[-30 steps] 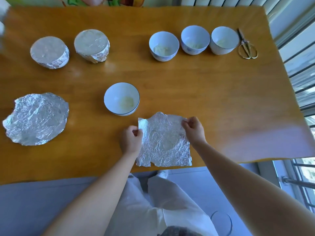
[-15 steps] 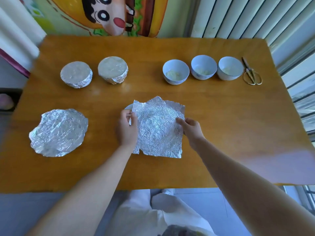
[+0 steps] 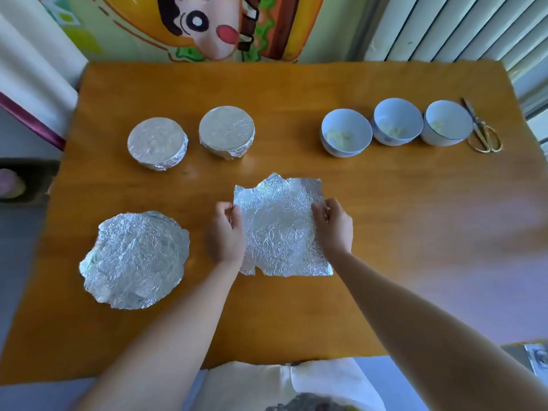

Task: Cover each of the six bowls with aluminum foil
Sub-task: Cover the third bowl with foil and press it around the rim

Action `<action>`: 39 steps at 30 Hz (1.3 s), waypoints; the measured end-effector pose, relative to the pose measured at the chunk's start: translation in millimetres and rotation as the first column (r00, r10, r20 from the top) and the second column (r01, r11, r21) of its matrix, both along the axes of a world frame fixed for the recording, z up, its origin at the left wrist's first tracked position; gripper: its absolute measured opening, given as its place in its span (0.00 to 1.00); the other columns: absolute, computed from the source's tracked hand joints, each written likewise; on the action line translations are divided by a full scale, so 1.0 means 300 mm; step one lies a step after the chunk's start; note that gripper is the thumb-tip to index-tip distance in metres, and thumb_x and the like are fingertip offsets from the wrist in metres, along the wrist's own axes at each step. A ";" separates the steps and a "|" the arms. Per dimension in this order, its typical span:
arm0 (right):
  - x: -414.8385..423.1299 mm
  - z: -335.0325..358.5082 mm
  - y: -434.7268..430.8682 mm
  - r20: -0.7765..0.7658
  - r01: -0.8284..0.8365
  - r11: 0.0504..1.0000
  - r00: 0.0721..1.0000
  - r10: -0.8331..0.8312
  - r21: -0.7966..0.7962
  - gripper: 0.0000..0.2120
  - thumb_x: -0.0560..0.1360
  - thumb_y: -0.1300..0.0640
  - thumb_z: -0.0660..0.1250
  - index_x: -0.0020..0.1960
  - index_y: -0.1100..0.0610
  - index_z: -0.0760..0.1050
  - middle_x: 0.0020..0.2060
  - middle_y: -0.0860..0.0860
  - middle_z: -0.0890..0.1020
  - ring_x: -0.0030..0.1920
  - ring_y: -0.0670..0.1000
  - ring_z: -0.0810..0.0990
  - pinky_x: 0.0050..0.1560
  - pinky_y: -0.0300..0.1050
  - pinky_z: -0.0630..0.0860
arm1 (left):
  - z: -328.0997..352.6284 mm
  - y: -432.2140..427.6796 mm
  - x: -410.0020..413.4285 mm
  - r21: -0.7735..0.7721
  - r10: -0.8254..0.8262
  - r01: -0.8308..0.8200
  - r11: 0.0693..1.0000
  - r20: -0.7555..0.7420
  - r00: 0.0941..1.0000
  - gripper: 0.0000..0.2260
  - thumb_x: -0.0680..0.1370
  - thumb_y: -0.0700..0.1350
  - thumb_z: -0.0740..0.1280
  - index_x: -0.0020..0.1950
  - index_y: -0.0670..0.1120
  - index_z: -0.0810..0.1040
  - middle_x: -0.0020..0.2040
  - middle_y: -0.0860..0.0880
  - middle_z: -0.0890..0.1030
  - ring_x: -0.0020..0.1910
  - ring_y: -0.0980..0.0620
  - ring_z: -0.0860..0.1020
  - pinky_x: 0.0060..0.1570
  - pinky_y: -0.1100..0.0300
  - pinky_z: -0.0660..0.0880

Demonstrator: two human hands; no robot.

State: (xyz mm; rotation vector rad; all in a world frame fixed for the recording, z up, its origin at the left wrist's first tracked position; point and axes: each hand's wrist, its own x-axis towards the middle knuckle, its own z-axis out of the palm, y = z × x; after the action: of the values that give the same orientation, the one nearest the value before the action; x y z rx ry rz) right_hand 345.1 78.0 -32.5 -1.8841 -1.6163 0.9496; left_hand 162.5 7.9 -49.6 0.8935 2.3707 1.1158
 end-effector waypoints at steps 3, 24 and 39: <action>-0.006 -0.018 -0.008 0.025 0.003 1.000 1.000 -0.004 0.007 0.09 0.79 0.51 0.63 0.43 0.54 0.69 0.32 0.51 0.75 0.36 0.57 0.69 0.35 0.47 0.63 | -0.015 0.000 -0.006 -0.028 -0.011 0.011 1.000 0.003 1.000 0.09 0.82 0.46 0.63 0.55 0.41 0.77 0.37 0.47 0.79 0.33 0.46 0.72 0.33 0.55 0.63; 0.020 -0.036 0.016 0.036 -0.004 1.000 0.999 0.005 -0.020 0.12 0.80 0.49 0.63 0.48 0.59 0.74 0.37 0.54 0.80 0.37 0.56 0.71 0.36 0.46 0.63 | -0.007 -0.016 -0.003 -0.088 0.117 -0.127 0.988 -0.108 0.987 0.22 0.78 0.54 0.59 0.65 0.40 0.72 0.57 0.40 0.77 0.56 0.38 0.75 0.53 0.45 0.71; 0.043 -0.062 0.028 0.002 -0.032 0.995 0.999 0.032 -0.094 0.11 0.79 0.51 0.63 0.42 0.56 0.70 0.32 0.53 0.77 0.35 0.59 0.71 0.35 0.50 0.66 | -0.016 0.041 0.150 -0.604 -0.755 0.505 0.617 -0.273 0.596 0.62 0.61 0.85 0.46 0.81 0.44 0.39 0.81 0.41 0.41 0.80 0.41 0.39 0.77 0.39 0.39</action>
State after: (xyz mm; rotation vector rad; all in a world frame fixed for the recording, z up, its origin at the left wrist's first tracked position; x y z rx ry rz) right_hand 358.1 86.3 -51.2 -1.9282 -1.6344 1.0537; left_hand 207.7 20.3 -54.3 1.8257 2.1456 -0.0330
